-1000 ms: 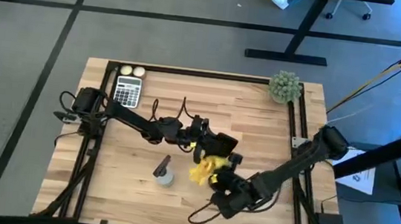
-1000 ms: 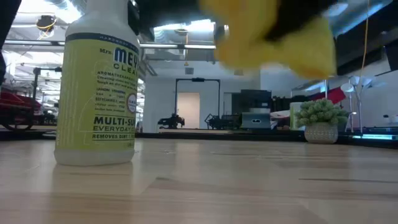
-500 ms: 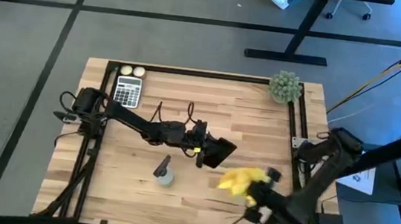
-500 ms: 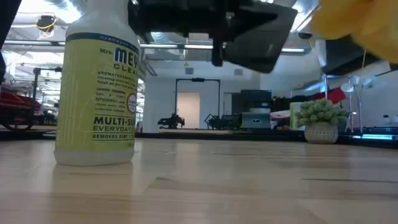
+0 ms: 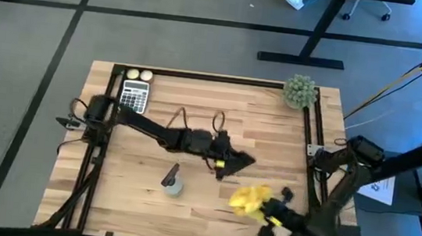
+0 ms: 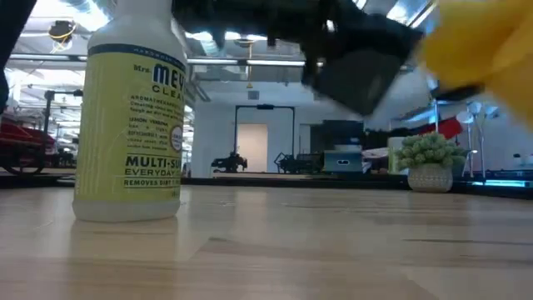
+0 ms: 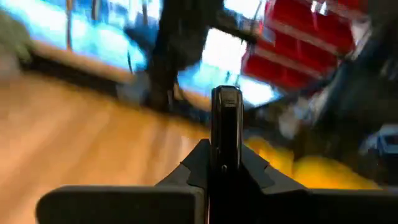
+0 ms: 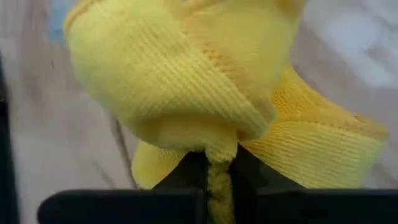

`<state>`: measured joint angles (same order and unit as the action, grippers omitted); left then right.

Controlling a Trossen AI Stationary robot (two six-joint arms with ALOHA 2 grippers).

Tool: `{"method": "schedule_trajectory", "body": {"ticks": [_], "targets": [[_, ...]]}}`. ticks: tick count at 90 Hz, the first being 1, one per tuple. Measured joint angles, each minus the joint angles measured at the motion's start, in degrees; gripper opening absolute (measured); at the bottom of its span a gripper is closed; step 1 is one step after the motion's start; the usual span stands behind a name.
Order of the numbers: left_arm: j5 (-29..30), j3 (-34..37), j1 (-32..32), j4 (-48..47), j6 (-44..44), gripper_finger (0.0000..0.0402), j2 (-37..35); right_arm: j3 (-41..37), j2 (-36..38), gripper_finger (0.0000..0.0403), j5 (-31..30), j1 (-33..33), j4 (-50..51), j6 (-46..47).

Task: Apply microfiber cloth
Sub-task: Wipe the middle of the table with yellow microfiber cloth

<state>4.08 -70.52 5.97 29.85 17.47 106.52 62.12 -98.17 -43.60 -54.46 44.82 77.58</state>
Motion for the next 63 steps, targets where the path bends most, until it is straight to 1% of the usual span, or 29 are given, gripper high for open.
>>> {"method": "schedule_trajectory", "body": {"ticks": [8, 17, 26, 32, 38, 50, 56, 63], "targets": [[0.67, 0.0, -0.12, -6.24, -2.03, 0.0015, -4.75, -3.26, 0.0, 0.001, 2.13, 6.31, -8.4, -10.82], [3.75, 0.06, 0.11, -15.16, -5.0, 0.0015, -10.01, -6.95, -0.07, 0.001, 8.66, 14.61, -18.62, -22.62], [7.19, 0.07, 0.56, -23.01, -6.21, 0.0015, -15.68, -11.11, -0.52, 0.001, 15.73, 21.77, -31.33, -31.71], [8.57, 0.07, 1.13, -27.6, -6.33, 0.0015, -19.23, -12.77, -1.36, 0.001, 20.11, 26.06, -38.15, -35.71], [9.87, 0.09, 2.29, -31.59, -6.31, 0.0015, -22.43, -14.32, -1.85, 0.001, 23.68, 30.0, -41.73, -39.06], [14.23, 0.09, 5.3, -37.37, -6.29, 0.0015, -28.33, -15.29, -3.87, 0.001, 26.27, 36.11, -51.42, -47.8], [16.77, 0.09, 6.82, -39.58, -6.02, 0.0015, -30.48, -15.09, -5.46, 0.001, 30.66, 37.82, -57.24, -50.1], [19.71, 0.09, 8.13, -41.43, -5.71, 0.0015, -32.32, -14.9, -8.26, 0.001, 37.41, 37.64, -61.26, -50.59]]}}
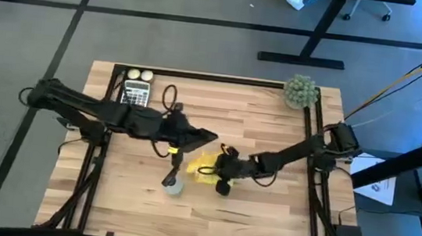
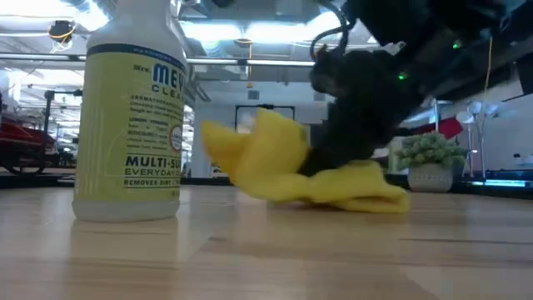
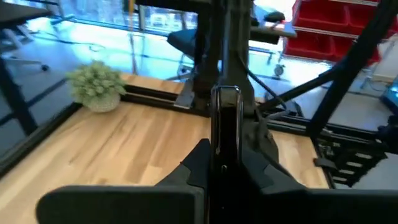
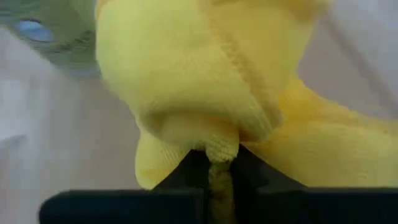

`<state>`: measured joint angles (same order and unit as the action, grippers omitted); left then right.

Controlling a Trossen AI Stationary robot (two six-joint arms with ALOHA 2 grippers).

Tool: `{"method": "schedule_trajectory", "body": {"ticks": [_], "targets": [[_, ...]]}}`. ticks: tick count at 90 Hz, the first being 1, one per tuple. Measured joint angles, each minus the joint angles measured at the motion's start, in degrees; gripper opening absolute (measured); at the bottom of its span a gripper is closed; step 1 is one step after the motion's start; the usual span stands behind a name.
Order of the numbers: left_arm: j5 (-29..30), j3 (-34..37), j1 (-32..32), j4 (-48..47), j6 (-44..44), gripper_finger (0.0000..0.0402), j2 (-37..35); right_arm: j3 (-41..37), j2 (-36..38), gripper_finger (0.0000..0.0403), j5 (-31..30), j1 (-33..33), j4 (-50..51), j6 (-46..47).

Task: Apply microfiber cloth
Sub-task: Wipe the middle of the table with yellow microfiber cloth

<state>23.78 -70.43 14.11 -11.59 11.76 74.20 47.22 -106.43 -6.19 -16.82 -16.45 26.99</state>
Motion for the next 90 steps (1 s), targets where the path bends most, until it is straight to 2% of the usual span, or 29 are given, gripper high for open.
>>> {"method": "schedule_trajectory", "body": {"ticks": [3, 11, 25, 33, 45, 57, 68, 79, 90], "targets": [[1.25, 0.01, 0.59, -1.28, 0.06, 0.0015, -0.53, -0.04, -1.39, 0.001, 2.01, -0.84, 0.02, 0.65], [3.81, 0.04, 2.07, -3.09, 0.42, 0.0015, -1.57, 0.48, -2.64, 0.001, 2.7, -3.32, 3.27, 2.57], [5.74, 0.04, 3.26, -4.53, 1.24, 0.0015, -2.08, 0.36, -0.58, 0.001, -2.5, -5.62, 12.42, 1.86], [6.08, 0.04, 3.45, -4.8, 2.0, 0.0015, -2.08, -0.13, 0.39, 0.001, -4.91, -3.21, 11.1, -2.47], [6.01, 0.04, 3.79, -4.65, 4.26, 0.0015, -2.08, -0.4, -1.07, 0.001, -5.65, 3.63, 0.75, -8.69], [5.93, 0.04, 4.46, -4.54, 4.64, 0.0015, -2.08, 1.43, -3.97, 0.001, -3.19, 8.42, -4.94, -12.19], [6.06, 0.06, 4.68, -4.33, 4.76, 0.0015, -2.08, 5.24, -9.33, 0.001, 2.48, 10.64, -8.08, -13.87], [6.07, 0.07, 4.6, -4.19, 4.8, 0.0015, -2.08, 11.39, -14.95, 0.001, 6.67, 9.4, -8.76, -14.25], [6.11, 0.07, 4.67, -4.47, 5.06, 0.0015, -2.08, 14.78, -16.63, 0.001, 9.85, 6.26, -3.31, -15.29]]}}
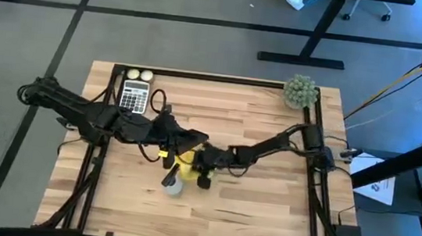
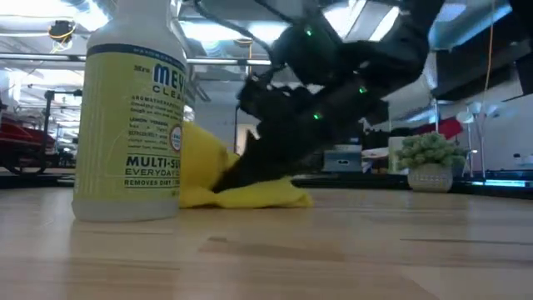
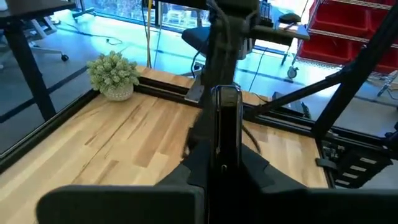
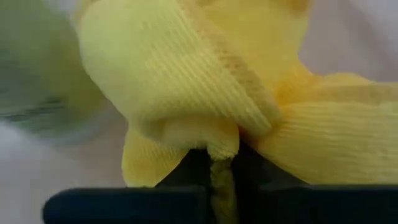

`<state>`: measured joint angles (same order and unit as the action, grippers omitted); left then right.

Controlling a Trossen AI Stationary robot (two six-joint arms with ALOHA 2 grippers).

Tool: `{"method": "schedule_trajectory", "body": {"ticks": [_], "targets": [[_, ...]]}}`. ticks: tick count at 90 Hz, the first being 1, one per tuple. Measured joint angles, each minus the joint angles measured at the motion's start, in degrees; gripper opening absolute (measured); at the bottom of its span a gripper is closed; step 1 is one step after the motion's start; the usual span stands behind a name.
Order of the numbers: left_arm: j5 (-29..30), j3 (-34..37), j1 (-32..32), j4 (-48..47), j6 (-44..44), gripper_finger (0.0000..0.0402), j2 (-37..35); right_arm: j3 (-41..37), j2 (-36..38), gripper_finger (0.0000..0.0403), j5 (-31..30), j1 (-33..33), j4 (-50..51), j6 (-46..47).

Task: Apply microfiber cloth
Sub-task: Wipe the middle of the table with yellow microfiber cloth

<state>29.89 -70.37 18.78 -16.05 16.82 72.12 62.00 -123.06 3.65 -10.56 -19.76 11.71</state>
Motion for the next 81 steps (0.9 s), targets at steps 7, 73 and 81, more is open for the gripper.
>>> {"method": "schedule_trajectory", "body": {"ticks": [7, 73, 81], "targets": [[-0.02, 0.0, 0.01, -0.28, -0.06, 0.0015, 0.0, -0.04, 0.6, 0.001, 0.59, -1.66, 3.43, 0.4], [0.0, 0.01, -0.29, -0.54, -0.53, 0.0015, 0.02, -0.02, 2.62, 0.001, -4.35, 5.57, 4.9, 0.03], [-0.01, 0.02, -0.41, -0.6, -0.69, 0.0015, 0.02, 0.17, 2.83, 0.001, -6.46, 2.57, 8.95, 0.02]]}}
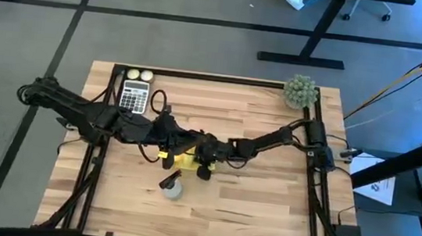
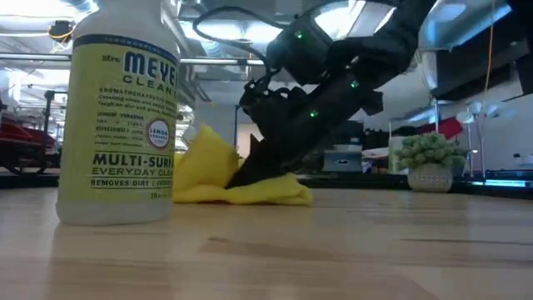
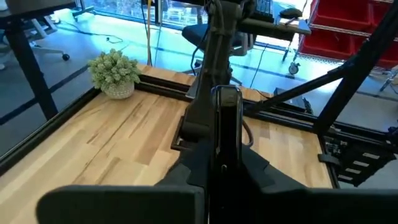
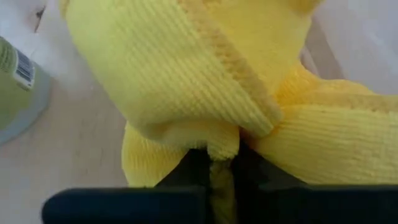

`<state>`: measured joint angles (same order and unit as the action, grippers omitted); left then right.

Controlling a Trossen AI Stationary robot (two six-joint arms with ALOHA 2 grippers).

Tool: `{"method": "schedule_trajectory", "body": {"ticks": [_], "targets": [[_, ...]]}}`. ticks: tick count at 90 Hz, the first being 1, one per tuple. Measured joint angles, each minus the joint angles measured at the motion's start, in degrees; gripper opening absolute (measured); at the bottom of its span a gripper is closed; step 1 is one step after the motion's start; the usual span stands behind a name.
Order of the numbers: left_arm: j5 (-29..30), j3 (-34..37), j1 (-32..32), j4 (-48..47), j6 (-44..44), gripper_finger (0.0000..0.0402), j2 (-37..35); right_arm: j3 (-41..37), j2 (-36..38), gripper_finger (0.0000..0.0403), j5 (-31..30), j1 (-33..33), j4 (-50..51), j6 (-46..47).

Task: Apply microfiber cloth
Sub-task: Wipe the middle of the table with yellow microfiber cloth, then wipe the front of the black cellphone with yellow microfiber cloth

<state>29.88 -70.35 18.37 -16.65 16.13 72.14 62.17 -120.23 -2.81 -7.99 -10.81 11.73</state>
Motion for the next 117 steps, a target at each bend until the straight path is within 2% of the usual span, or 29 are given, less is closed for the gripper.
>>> {"method": "schedule_trajectory", "body": {"ticks": [14, 29, 38, 66, 79, 94, 107, 117], "targets": [[0.0, 0.0, -0.04, -0.19, -0.51, 0.0015, 0.0, 0.33, 0.63, 0.001, -1.77, -5.65, 7.08, 2.0], [-0.03, 0.0, -0.02, -1.84, -0.49, 0.0015, 0.02, 0.37, 2.95, 0.001, -6.0, -9.77, 14.25, 8.57], [0.01, 0.0, -0.03, -3.11, -0.23, 0.0015, 0.02, 0.32, 6.42, 0.001, -7.52, -11.75, 25.02, 13.02], [-0.96, 0.02, -0.5, -5.91, 0.08, 0.0015, 0.02, -0.4, 14.39, 0.001, -7.73, -20.6, 50.02, 27.57], [-0.97, 0.02, -1.38, -5.66, -0.24, 0.0015, 0.02, -0.77, 19.76, 0.001, -10.77, -24.95, 62.93, 36.27], [-2.48, 0.0, -3.58, -1.81, -0.32, 0.0015, 1.47, -0.57, 29.29, 0.001, -17.91, -29.87, 71.75, 47.19], [-11.23, 0.0, -6.67, 5.45, -0.38, 0.0015, 7.06, -0.44, 36.73, 0.001, -28.84, -35.76, 74.89, 57.05], [-16.57, 0.0, -8.67, 13.27, -0.42, 0.0015, 13.02, -0.43, 39.35, 0.001, -35.86, -40.22, 74.76, 62.0]]}}
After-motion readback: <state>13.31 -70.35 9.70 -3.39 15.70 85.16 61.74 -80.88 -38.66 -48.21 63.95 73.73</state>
